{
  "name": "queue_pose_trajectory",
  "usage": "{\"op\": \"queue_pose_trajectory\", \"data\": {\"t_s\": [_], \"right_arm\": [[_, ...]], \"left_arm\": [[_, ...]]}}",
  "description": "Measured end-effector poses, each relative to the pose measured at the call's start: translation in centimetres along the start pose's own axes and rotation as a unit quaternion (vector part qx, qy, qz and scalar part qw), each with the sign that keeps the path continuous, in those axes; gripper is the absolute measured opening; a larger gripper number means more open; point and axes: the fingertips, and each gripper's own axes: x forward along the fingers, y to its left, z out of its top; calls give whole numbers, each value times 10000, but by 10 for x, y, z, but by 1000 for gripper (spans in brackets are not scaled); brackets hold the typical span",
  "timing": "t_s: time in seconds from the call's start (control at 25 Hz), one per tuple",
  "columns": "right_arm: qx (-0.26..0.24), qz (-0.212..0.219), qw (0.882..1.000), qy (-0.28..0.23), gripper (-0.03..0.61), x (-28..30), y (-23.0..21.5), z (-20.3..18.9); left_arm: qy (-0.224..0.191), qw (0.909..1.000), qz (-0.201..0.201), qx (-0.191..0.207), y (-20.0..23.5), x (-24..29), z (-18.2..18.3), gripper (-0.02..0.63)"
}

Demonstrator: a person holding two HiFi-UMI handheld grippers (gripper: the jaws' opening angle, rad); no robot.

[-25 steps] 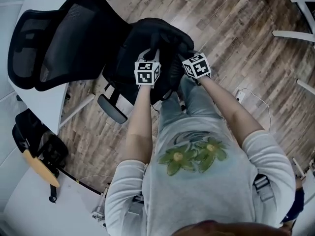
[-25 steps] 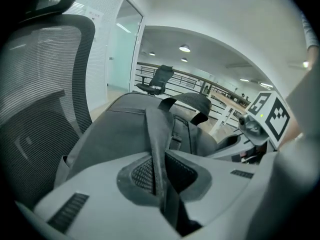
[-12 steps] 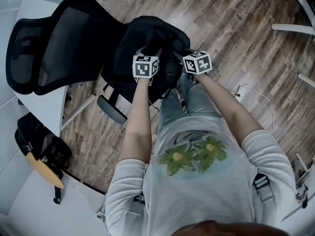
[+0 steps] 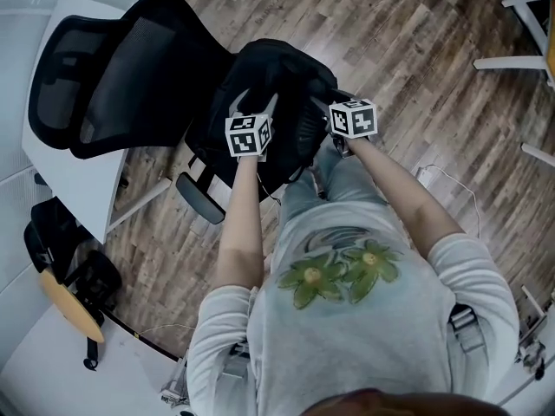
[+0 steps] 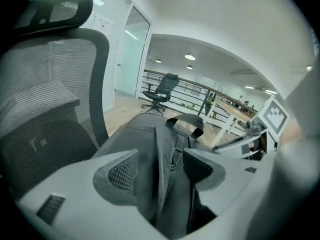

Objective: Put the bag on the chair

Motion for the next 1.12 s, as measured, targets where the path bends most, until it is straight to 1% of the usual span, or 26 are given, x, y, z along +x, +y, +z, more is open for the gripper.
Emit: {"op": "queue_pose_trajectory", "data": {"t_s": [0.12, 0.16, 0.36, 0.44, 0.48, 0.6, 0.72, 0.92, 1.12], "right_arm": [[257, 13, 9989, -387, 219, -21, 10, 15], [307, 80, 9981, -532, 204, -29, 17, 21], [251, 542, 9914, -1164, 85, -61, 58, 47], [133, 644, 9894, -1299, 31, -73, 73, 52], [46, 648, 9892, -1316, 12, -78, 79, 53], [-277, 629, 9894, -1278, 12, -89, 99, 50], [-574, 776, 9862, -1346, 11, -101, 125, 48], [-832, 931, 9823, -1396, 11, -112, 152, 46], [-938, 1004, 9802, -1429, 10, -116, 170, 43]], "left_arm": [[-273, 9994, -194, -22, -9, -24, 14, 287], [-352, 9991, -243, 16, -14, -32, 19, 281], [-726, 9968, -271, 201, -31, -71, 38, 143], [-783, 9965, -188, 215, -32, -86, 41, 57], [-818, 9962, -164, 237, -34, -93, 43, 34], [-935, 9941, -293, 463, -43, -116, 48, 18], [-1014, 9915, -448, 676, -54, -139, 53, 15], [-1186, 9882, -674, 698, -68, -160, 56, 15], [-1184, 9875, -711, 763, -69, -168, 54, 15]]}}
